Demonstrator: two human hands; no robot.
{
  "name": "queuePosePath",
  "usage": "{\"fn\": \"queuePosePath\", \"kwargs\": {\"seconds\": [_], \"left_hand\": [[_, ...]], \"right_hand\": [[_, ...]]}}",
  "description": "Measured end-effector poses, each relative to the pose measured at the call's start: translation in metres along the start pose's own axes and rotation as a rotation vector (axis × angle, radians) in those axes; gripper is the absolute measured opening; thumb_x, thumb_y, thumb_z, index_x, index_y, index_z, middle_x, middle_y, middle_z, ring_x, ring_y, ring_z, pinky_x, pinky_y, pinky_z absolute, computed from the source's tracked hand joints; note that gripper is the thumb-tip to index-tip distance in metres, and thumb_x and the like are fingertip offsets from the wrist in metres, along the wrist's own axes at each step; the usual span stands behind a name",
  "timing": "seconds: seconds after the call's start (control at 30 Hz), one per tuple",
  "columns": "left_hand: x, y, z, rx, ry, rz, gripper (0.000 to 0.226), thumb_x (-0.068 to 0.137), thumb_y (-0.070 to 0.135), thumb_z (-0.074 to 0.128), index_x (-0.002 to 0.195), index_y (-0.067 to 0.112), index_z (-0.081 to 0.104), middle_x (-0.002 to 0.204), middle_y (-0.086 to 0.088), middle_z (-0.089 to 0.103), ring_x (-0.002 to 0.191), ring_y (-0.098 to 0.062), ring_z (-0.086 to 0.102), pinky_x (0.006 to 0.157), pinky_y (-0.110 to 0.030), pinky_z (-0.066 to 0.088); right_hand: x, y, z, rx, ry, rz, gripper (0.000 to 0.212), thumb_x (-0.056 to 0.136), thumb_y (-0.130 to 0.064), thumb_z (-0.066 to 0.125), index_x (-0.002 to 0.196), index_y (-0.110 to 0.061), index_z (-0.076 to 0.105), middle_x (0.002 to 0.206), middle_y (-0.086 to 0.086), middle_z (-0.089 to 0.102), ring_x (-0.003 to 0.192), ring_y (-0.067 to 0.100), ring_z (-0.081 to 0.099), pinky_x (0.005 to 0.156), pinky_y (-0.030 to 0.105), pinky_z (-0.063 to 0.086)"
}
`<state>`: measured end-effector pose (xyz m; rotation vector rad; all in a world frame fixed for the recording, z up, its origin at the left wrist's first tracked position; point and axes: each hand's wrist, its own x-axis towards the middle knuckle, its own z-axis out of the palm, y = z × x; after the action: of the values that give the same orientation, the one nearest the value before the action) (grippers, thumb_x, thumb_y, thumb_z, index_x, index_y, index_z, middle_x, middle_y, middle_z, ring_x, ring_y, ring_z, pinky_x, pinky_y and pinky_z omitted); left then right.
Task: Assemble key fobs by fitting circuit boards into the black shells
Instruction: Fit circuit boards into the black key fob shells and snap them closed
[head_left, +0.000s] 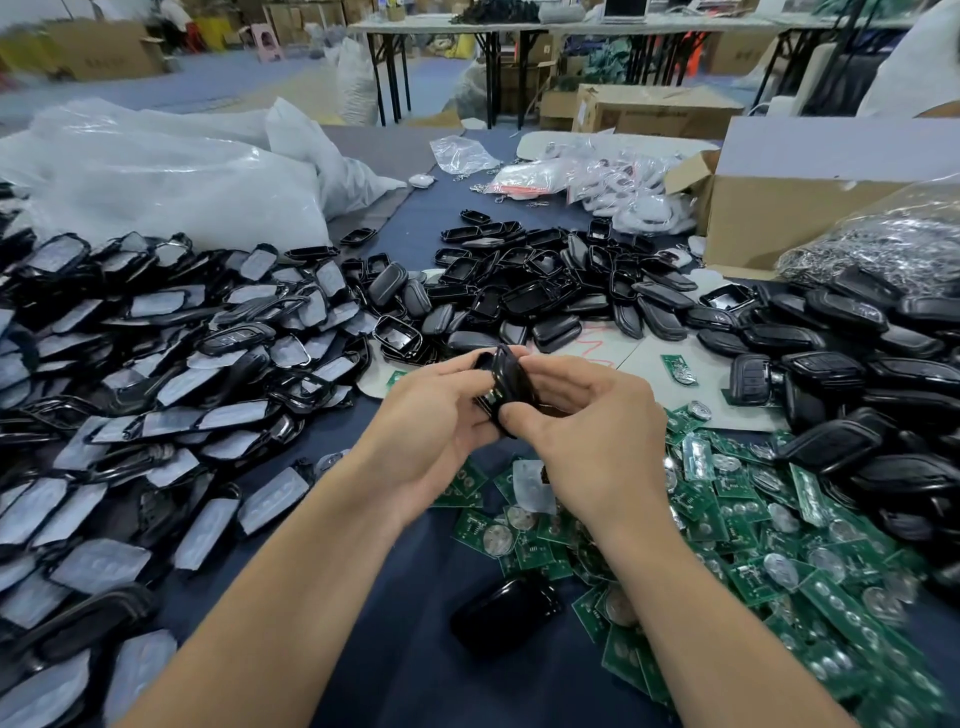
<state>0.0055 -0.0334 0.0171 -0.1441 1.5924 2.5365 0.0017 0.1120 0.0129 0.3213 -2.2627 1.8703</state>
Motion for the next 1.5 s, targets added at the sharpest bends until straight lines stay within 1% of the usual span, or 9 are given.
{"fn": "queuePosePath", "kwargs": {"seconds": [0.2, 0.4, 0.53, 0.63, 0.77, 0.93, 1.1, 1.27, 1.5], "left_hand": [[-0.001, 0.004, -0.003, -0.084, -0.158, -0.033, 0.051, 0.096, -0.011, 0.033, 0.140, 0.002, 0.057, 0.135, -0.022, 0.067, 0.125, -0.033, 0.066, 0.100, -0.037, 0.058], [0.000, 0.014, -0.019, 0.132, -0.264, -0.009, 0.056, 0.099, -0.015, 0.044, 0.150, 0.009, 0.049, 0.144, -0.014, 0.062, 0.133, -0.028, 0.061, 0.111, -0.042, 0.050], [-0.001, 0.012, -0.021, 0.300, -0.109, 0.043, 0.050, 0.084, 0.000, 0.070, 0.133, 0.012, 0.067, 0.122, -0.016, 0.075, 0.107, -0.023, 0.072, 0.095, -0.037, 0.061], [-0.002, 0.011, -0.020, 0.337, -0.073, 0.078, 0.047, 0.076, 0.002, 0.078, 0.121, 0.010, 0.075, 0.109, -0.016, 0.078, 0.097, -0.022, 0.075, 0.082, -0.031, 0.062], [-0.003, 0.012, -0.021, 0.420, -0.043, 0.154, 0.044, 0.076, -0.015, 0.077, 0.113, 0.009, 0.078, 0.103, -0.017, 0.079, 0.092, -0.024, 0.077, 0.078, -0.028, 0.060], [-0.005, 0.013, -0.021, 0.430, -0.038, 0.171, 0.047, 0.061, 0.004, 0.087, 0.107, 0.010, 0.081, 0.103, -0.016, 0.080, 0.096, -0.025, 0.078, 0.082, -0.028, 0.060], [-0.005, 0.013, -0.022, 0.396, -0.060, 0.132, 0.038, 0.068, 0.007, 0.086, 0.106, 0.012, 0.082, 0.106, -0.017, 0.079, 0.099, -0.026, 0.076, 0.094, -0.038, 0.061], [-0.006, 0.013, -0.019, 0.441, -0.061, 0.165, 0.044, 0.065, 0.009, 0.090, 0.108, 0.008, 0.081, 0.104, -0.017, 0.079, 0.099, -0.026, 0.077, 0.086, -0.029, 0.060], [-0.007, 0.015, -0.012, 0.560, 0.085, 0.210, 0.015, 0.093, 0.014, 0.074, 0.095, 0.022, 0.086, 0.087, -0.011, 0.080, 0.073, -0.016, 0.071, 0.068, -0.022, 0.059]], "right_hand": [[0.002, 0.001, -0.005, 0.047, 0.003, 0.007, 0.048, 0.068, 0.002, 0.088, 0.094, -0.037, 0.078, 0.080, -0.029, 0.074, 0.083, -0.009, 0.072, 0.078, 0.007, 0.054], [0.002, 0.001, -0.005, 0.014, -0.034, -0.003, 0.047, 0.066, -0.001, 0.091, 0.096, -0.035, 0.079, 0.080, -0.031, 0.073, 0.082, -0.009, 0.072, 0.078, 0.009, 0.055], [0.003, 0.003, -0.007, 0.054, -0.038, 0.007, 0.048, 0.065, 0.000, 0.091, 0.089, -0.040, 0.077, 0.085, -0.024, 0.077, 0.083, -0.006, 0.074, 0.075, 0.009, 0.055], [0.003, 0.003, -0.010, 0.047, -0.074, 0.010, 0.047, 0.066, 0.001, 0.091, 0.087, -0.039, 0.078, 0.084, -0.022, 0.078, 0.082, -0.003, 0.075, 0.074, 0.010, 0.056], [0.002, 0.002, -0.010, 0.000, -0.110, 0.019, 0.044, 0.067, 0.001, 0.090, 0.099, -0.028, 0.082, 0.085, -0.019, 0.078, 0.082, -0.004, 0.074, 0.077, 0.013, 0.058], [0.004, 0.001, -0.013, -0.024, -0.139, 0.035, 0.045, 0.066, 0.002, 0.090, 0.102, -0.023, 0.082, 0.090, -0.011, 0.080, 0.084, -0.002, 0.075, 0.082, 0.021, 0.061], [0.003, -0.003, -0.014, -0.035, -0.152, 0.037, 0.047, 0.063, 0.000, 0.091, 0.101, -0.027, 0.083, 0.088, -0.016, 0.080, 0.083, -0.003, 0.075, 0.079, 0.017, 0.060], [0.003, -0.002, -0.014, -0.028, -0.139, 0.070, 0.044, 0.063, 0.000, 0.092, 0.093, -0.030, 0.081, 0.084, -0.018, 0.079, 0.081, -0.003, 0.075, 0.074, 0.015, 0.059], [-0.002, -0.004, -0.008, -0.093, -0.091, 0.077, 0.044, 0.064, -0.003, 0.092, 0.087, -0.039, 0.080, 0.081, -0.030, 0.074, 0.077, -0.010, 0.071, 0.070, 0.007, 0.054]]}}
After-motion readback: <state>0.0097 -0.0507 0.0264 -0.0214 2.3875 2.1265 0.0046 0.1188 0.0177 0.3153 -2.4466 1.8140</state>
